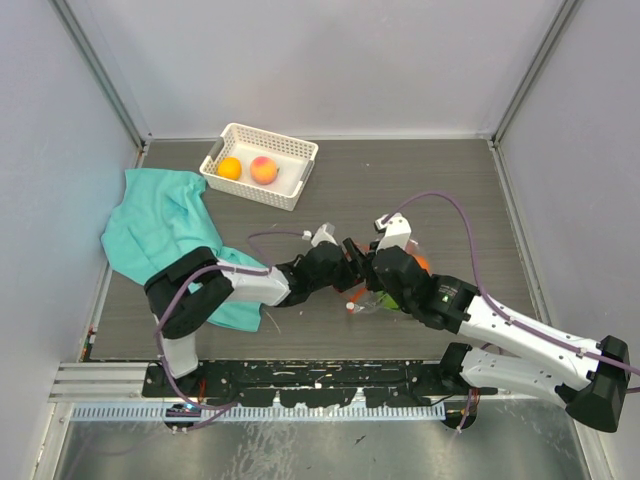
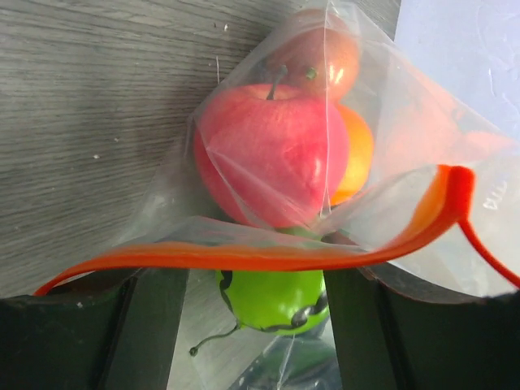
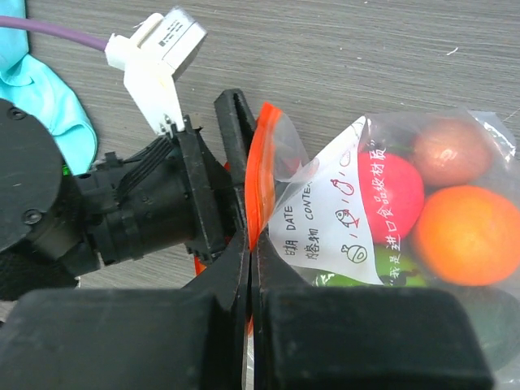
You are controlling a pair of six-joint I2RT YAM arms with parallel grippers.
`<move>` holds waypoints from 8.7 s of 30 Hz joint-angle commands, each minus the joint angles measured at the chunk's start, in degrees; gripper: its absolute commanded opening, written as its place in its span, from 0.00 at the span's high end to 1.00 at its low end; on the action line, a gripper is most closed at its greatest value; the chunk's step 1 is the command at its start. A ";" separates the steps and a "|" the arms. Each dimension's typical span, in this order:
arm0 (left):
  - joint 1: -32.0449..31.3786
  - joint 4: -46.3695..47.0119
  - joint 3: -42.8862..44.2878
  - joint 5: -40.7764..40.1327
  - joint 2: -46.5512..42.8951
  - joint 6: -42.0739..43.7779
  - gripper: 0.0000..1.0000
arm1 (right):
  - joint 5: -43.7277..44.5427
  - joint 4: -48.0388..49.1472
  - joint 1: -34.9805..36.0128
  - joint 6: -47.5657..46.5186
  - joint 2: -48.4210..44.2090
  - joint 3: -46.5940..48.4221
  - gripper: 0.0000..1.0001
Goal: Open the zip-top bag and remove the fake food
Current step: Pick up the fake fruit from the zipper food storage bag, then place the fake fruit in the bin, then pick up the fake fruit from the zipper food storage bag.
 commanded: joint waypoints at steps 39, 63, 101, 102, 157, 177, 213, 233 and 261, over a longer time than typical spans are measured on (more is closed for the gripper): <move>2.12 31.85 1.49 5.25 13.35 9.67 0.18 | -6.04 11.44 -26.63 4.10 -16.88 -8.22 0.55; 2.83 24.32 4.80 5.08 11.92 10.31 0.09 | -51.40 23.54 -55.61 6.07 8.80 -14.52 1.00; 2.10 -25.65 18.86 -8.09 2.70 23.45 0.59 | -55.82 31.22 -55.66 5.70 13.47 -22.18 0.98; 2.07 -27.29 19.18 -9.39 1.99 25.14 0.60 | -55.73 31.23 -55.62 5.77 12.97 -22.25 0.98; 15.04 25.99 18.77 -46.16 10.51 143.89 0.82 | -66.28 25.24 -55.52 1.07 -9.59 -14.91 0.90; 26.44 -2.98 33.42 -36.35 14.34 109.05 0.67 | -67.55 26.06 -55.52 1.22 -9.15 -15.43 0.88; 57.52 -27.77 52.52 28.92 22.43 29.08 0.19 | -69.35 26.16 -55.35 0.80 -7.99 -15.45 0.88; 57.63 -12.68 46.77 35.13 15.66 12.51 0.02 | -73.05 29.35 -55.09 2.91 -8.28 -15.60 0.75; 41.22 16.37 20.61 47.35 -8.14 17.36 0.02 | -80.63 57.60 -50.77 20.15 -0.36 -9.96 0.38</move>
